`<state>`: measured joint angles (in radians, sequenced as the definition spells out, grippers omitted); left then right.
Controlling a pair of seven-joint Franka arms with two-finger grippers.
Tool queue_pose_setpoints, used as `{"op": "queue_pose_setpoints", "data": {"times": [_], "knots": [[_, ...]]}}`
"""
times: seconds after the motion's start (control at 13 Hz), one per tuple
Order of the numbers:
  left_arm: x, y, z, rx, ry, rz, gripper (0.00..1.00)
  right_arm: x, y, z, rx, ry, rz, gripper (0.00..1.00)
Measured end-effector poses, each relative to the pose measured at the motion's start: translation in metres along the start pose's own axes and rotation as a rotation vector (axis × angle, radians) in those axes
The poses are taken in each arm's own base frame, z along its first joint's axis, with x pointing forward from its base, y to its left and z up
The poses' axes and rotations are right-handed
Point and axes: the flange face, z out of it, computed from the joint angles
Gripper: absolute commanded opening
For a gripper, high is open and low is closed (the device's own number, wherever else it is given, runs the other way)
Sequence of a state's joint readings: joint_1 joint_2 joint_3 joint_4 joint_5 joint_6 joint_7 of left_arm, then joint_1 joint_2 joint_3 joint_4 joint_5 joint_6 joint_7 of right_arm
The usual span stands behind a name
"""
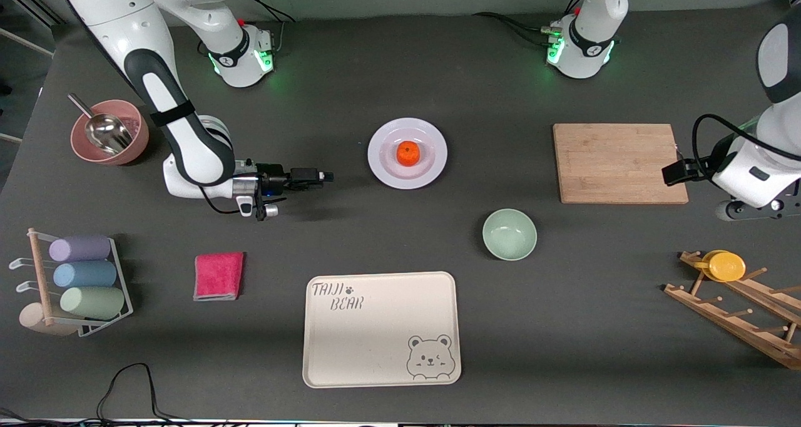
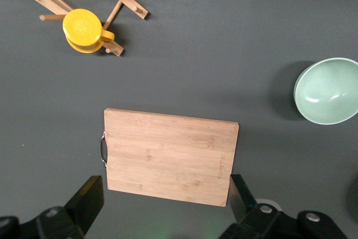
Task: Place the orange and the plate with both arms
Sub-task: 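Grasp the white plate rim with the right gripper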
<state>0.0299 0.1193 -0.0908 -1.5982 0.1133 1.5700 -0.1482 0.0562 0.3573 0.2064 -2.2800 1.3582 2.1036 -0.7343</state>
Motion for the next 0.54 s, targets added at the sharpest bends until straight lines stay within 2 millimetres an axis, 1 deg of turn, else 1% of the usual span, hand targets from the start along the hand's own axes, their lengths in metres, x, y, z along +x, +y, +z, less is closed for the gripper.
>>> {"op": "queue_pose_setpoints", "data": {"times": [0.08, 0.31, 0.54], "knots": [[0.0, -0.003, -0.003, 0.002, 0.006, -0.005, 1.0, -0.005, 0.003, 0.006, 0.015, 0.006, -0.011, 0.99], [0.002, -0.013, -0.004, 0.046, 0.014, -0.014, 1.0, -0.02, 0.025, 0.032, 0.025, 0.014, -0.015, 0.99], [0.002, -0.014, -0.011, 0.055, 0.03, -0.014, 1.0, -0.038, 0.036, 0.071, 0.028, 0.048, -0.022, 0.95]]}}
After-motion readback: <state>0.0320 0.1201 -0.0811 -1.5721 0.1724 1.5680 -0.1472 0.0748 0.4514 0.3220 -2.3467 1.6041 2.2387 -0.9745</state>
